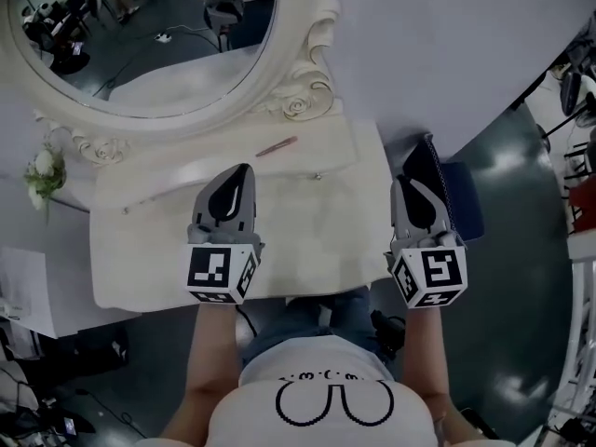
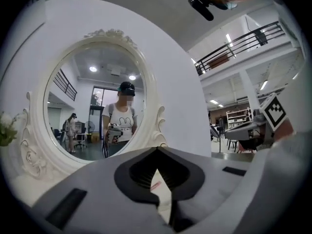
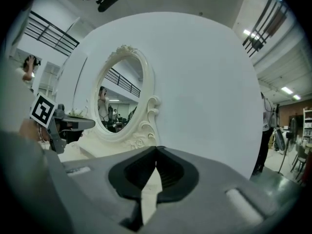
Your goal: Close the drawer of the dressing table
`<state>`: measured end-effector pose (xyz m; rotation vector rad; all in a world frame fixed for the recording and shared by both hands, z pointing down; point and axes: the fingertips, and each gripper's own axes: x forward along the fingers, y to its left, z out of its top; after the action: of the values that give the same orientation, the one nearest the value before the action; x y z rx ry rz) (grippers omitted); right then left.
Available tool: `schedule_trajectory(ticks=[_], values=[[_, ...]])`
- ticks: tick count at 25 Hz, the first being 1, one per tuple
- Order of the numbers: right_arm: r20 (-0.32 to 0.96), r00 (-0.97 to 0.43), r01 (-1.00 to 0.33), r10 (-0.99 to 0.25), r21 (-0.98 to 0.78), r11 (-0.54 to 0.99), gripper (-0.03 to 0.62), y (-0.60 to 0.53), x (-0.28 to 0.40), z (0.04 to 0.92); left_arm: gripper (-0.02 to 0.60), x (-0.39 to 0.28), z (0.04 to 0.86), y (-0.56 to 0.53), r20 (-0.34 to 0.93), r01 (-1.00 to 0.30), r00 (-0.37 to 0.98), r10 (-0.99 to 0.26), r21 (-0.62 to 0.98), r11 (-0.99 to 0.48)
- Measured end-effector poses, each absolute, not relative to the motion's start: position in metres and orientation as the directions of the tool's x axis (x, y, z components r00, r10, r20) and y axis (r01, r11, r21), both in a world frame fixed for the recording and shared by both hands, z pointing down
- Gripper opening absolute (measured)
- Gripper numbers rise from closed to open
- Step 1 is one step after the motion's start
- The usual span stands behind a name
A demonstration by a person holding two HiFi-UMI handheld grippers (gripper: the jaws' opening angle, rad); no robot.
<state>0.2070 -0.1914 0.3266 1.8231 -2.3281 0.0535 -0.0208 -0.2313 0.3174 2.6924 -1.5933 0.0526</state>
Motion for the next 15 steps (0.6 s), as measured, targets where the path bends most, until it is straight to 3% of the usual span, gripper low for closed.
schedule_trajectory(ticks=[15], values=[[0.018,-0.268,-0.950,-0.963,0.158,0.267,0.000,-0.148,0.194,0.239,-0.002,-0.019,0.250,-0.197,-0.081,-0.891,0.454,-0.887,-0.020,-0.454]])
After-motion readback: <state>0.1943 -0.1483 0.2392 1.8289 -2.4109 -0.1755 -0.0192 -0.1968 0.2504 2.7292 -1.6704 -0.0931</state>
